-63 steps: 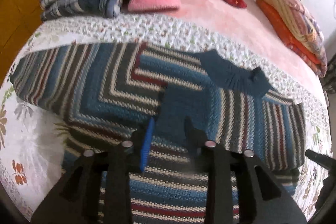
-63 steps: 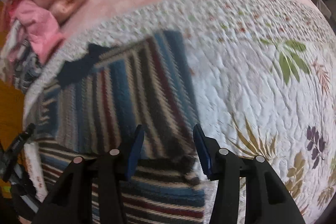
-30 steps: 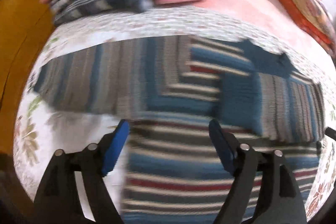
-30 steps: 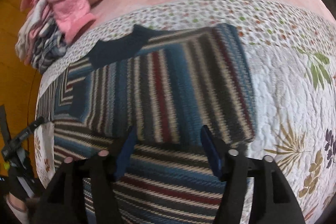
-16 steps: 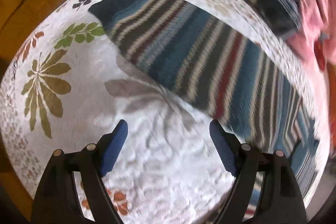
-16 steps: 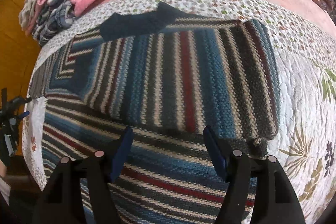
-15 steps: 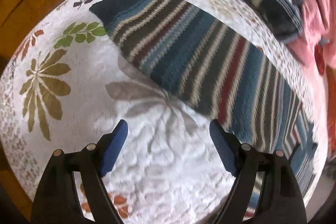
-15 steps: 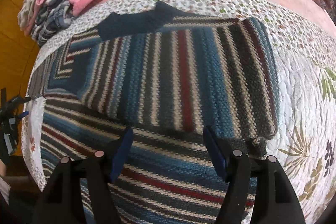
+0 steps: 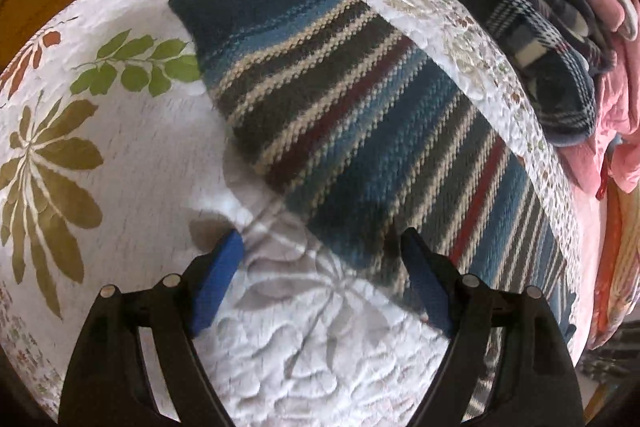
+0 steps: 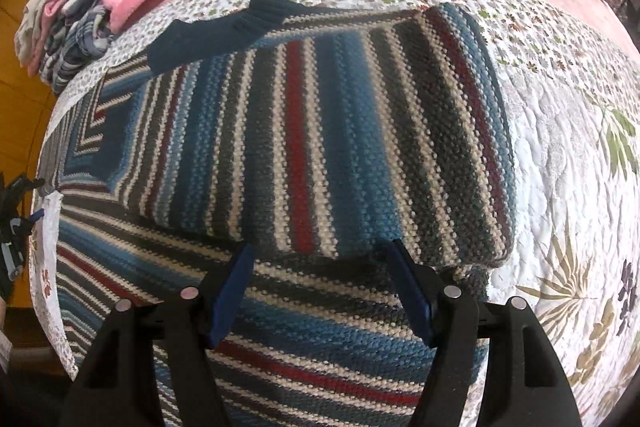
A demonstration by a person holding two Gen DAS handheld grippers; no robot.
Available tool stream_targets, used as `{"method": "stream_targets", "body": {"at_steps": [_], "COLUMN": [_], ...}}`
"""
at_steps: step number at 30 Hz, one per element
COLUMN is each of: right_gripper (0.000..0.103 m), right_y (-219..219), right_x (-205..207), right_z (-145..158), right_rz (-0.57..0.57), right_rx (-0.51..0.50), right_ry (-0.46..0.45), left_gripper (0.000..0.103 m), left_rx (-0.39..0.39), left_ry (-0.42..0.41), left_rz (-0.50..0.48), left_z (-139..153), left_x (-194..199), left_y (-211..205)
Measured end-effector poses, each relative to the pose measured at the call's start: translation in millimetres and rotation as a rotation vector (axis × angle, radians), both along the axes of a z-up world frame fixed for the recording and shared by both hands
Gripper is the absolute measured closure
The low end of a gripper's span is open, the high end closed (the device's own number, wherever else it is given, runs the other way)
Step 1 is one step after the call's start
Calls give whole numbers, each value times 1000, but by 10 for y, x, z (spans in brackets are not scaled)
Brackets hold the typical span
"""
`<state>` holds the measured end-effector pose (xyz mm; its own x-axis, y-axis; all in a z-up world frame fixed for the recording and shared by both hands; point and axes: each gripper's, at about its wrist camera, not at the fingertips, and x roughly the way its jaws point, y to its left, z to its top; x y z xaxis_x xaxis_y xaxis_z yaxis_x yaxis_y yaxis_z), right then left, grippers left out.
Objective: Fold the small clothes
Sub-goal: 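Grasp the cuff of the other sweater sleeve with the left tool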
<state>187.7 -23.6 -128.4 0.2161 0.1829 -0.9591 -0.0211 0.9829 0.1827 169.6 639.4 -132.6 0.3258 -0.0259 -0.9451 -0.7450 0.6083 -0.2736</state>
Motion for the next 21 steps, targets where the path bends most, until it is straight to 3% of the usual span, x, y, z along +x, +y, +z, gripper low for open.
{"method": "stream_targets", "body": {"at_steps": [7,11,16,18,21], "right_gripper": [33,33,33,33,33], "right_y": [65,89,91,100,97], "right_x": [11,15,20,26,29], "right_z": [-26,-40,-62,-62,-61], "right_rz": [26,39,45,46,44], "right_rx": [-39,-56,-66,-68,-64], "right_ry": [-13,-17,-18,-18,-18], "left_gripper": [19,35,68,70,84], "left_rx": [-8,-11,-18,-21,-24], "left_ry": [-55,-86,-111,-115,-140], "left_rz": [5,-13,12,13,3], "left_z": [-19,-9,-8,2,50], "left_x": [150,204,185,187,175], "left_y": [79,106,169,172,149]}}
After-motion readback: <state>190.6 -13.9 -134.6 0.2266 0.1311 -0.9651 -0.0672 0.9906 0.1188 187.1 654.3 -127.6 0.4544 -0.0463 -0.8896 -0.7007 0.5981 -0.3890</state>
